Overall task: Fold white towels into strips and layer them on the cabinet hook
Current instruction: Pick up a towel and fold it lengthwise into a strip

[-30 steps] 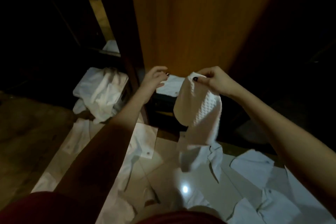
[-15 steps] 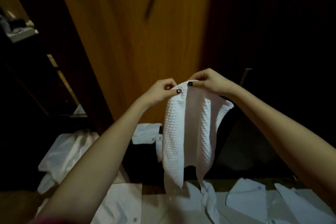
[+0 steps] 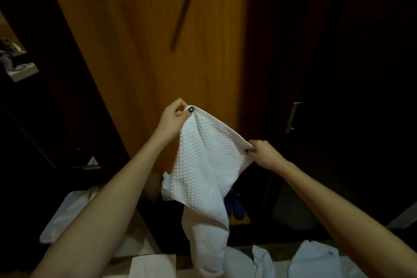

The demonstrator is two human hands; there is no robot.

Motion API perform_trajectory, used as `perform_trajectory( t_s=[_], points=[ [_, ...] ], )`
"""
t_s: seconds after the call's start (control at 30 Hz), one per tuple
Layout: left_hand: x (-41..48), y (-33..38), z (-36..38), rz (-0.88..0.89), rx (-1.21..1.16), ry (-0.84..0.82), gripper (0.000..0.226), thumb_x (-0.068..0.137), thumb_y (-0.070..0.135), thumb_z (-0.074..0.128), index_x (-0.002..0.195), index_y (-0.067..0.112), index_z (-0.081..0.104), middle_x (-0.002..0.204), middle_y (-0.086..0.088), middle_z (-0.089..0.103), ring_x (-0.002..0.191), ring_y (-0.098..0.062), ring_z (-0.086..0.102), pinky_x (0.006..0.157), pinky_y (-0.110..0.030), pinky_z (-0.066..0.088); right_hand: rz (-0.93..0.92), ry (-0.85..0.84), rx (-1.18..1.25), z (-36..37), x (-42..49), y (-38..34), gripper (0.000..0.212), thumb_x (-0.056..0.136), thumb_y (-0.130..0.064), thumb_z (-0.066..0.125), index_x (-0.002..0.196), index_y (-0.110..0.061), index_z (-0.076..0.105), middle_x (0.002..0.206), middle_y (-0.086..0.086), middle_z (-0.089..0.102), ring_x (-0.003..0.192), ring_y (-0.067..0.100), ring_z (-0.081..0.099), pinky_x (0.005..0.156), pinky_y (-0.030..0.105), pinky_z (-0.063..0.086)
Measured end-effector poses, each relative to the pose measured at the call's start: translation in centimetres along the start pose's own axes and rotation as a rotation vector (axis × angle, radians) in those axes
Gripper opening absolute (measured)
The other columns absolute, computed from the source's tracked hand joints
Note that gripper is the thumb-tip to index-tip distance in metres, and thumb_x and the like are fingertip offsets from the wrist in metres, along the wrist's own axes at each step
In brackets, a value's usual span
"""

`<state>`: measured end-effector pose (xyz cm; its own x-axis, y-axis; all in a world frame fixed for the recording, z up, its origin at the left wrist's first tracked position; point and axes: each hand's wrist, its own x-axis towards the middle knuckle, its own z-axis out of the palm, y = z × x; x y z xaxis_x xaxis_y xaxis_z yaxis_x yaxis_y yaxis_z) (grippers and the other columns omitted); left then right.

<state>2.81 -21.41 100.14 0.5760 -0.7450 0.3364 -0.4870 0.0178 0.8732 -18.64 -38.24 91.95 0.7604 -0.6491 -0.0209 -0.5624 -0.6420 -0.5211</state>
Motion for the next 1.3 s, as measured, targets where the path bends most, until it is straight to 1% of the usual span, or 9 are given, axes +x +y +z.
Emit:
perform_trajectory(
  t_s=[0.23, 0.3, 0.4, 0.6, 0.77, 0.9, 1.07, 1.2, 1.3],
  points=[
    [0.9, -1.1, -2.0, -0.282, -0.098, 0.327, 0.024, 0.099, 0.015, 0.053, 0.076, 0.016, 0.045, 0.083, -0.007, 0.057, 0.075, -0.019, 0.057, 0.057, -0.028, 0.046, -0.275, 0.165, 0.028, -0.8, 0.1, -2.2, 0.022, 0.101, -0.019, 0.051, 0.087, -0.007, 0.062, 0.08, 0.006, 0.061, 0.071, 0.02, 0.058, 0.066, 0.04, 0.047],
    [0.8, -1.0, -1.9, -0.354, -0.265, 0.371, 0.022, 0.098, 0.012, 0.054, 0.078, 0.014, 0.047, 0.094, -0.01, 0.06, 0.086, -0.02, 0.061, 0.065, -0.029, 0.054, -0.384, 0.175, 0.014, -1.4, 0.0, -3.0, 0.015, 0.099, -0.011, 0.051, 0.108, -0.009, 0.063, 0.102, 0.002, 0.065, 0.091, 0.018, 0.063, 0.076, 0.035, 0.053],
    [0.8, -0.3, -1.4, -0.41, -0.533, 0.445, 0.019, 0.099, 0.009, 0.053, 0.081, 0.01, 0.047, 0.096, -0.009, 0.057, 0.085, -0.017, 0.061, 0.056, -0.02, 0.055, -0.555, 0.124, -0.019, -2.0, -0.3, -3.9, 0.052, 0.094, 0.006, 0.051, 0.14, -0.018, 0.051, 0.121, 0.004, 0.062, 0.104, 0.018, 0.061, 0.083, 0.033, 0.053],
    [1.2, 1.9, 1.3, -0.499, -0.831, 0.511, 0.008, 0.098, 0.002, 0.053, 0.09, 0.005, 0.052, 0.1, -0.013, 0.056, 0.089, -0.022, 0.061, 0.056, -0.022, 0.058, -0.573, 0.056, -0.257, -1.0, -0.2, -6.0, 0.026, 0.097, -0.022, 0.049, 0.118, -0.02, 0.064, 0.104, -0.002, 0.058, 0.091, 0.021, 0.061, 0.07, 0.038, 0.05],
    [0.6, 3.7, 4.0, -0.584, -1.064, 0.474, 0.006, 0.092, -0.005, 0.058, 0.089, 0.0, 0.056, 0.09, -0.018, 0.06, 0.079, -0.027, 0.062, 0.078, -0.038, 0.055, -0.323, 0.142, -0.092, 2.4, -0.6, -8.1, 0.059, 0.089, -0.069, 0.044, 0.12, -0.024, 0.065, 0.101, -0.003, 0.063, 0.091, 0.019, 0.061, 0.067, 0.032, 0.044],
    [-1.0, 4.4, 4.7, -0.591, -1.069, 0.415, 0.005, 0.089, -0.006, 0.062, 0.088, -0.002, 0.059, 0.093, -0.021, 0.062, 0.083, -0.028, 0.063, 0.087, -0.042, 0.053, -0.152, 0.314, 0.242, 3.3, -0.6, -10.1, 0.054, 0.084, -0.073, 0.047, 0.077, -0.023, 0.065, 0.068, -0.011, 0.058, 0.063, 0.004, 0.057, 0.049, 0.022, 0.034],
    [-2.3, 5.1, 3.4, -0.597, -0.954, 0.278, 0.007, 0.087, -0.005, 0.063, 0.093, -0.003, 0.06, 0.1, -0.023, 0.063, 0.094, -0.031, 0.064, 0.081, -0.035, 0.056, -0.092, 0.343, 0.384, 2.8, -0.6, -10.9, 0.044, 0.085, -0.058, 0.057, 0.068, -0.018, 0.063, 0.067, -0.003, 0.062, 0.062, 0.01, 0.059, 0.053, 0.028, 0.041],
    [-2.9, 5.4, 1.2, -0.581, -0.774, 0.212, 0.013, 0.085, -0.003, 0.067, 0.098, -0.003, 0.063, 0.113, -0.027, 0.062, 0.105, -0.034, 0.065, 0.074, -0.033, 0.061, -0.18, 0.25, 0.542, 2.7, -1.7, -11.2, 0.033, 0.089, -0.053, 0.061, 0.069, -0.027, 0.063, 0.061, -0.01, 0.055, 0.053, -0.005, 0.05, 0.047, 0.011, 0.032],
    [-3.4, 5.6, 0.1, -0.546, -0.675, 0.183, 0.007, 0.086, -0.002, 0.067, 0.093, -0.004, 0.066, 0.099, -0.022, 0.067, 0.09, -0.027, 0.071, 0.071, -0.031, 0.061, -0.195, 0.234, 0.636, 2.8, -2.5, -11.6, 0.041, 0.091, -0.056, 0.054, 0.061, -0.028, 0.058, 0.057, -0.011, 0.05, 0.049, -0.003, 0.045, 0.048, 0.01, 0.032]
  ],
)
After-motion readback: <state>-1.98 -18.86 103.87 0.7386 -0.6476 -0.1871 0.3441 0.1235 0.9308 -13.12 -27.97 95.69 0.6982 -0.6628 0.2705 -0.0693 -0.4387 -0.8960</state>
